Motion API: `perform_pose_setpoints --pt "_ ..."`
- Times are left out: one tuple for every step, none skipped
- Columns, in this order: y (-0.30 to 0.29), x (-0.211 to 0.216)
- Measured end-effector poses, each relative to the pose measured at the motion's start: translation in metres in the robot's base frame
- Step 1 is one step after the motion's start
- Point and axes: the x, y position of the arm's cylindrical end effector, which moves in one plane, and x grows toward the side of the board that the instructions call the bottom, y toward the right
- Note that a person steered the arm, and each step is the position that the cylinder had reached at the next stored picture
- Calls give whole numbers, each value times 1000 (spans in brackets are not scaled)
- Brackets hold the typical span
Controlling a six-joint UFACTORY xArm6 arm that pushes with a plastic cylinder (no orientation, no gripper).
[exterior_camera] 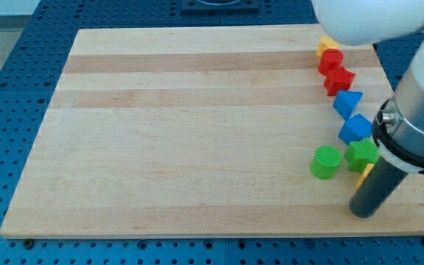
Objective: Push the green star diagonal top right to the green star
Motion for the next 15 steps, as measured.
perform_pose_setpoints --pt "-3 -7" --pt "-8 6" --pt "-9 24" --pt "6 21" --pt "6 21" --pt "11 15" --pt "11 15" --pt "24 6" --pt "30 -14" --pt "30 -43" --pt "30 -69" --pt "30 -91" --pt "30 -113" --pt "30 -134" --pt "30 -155"
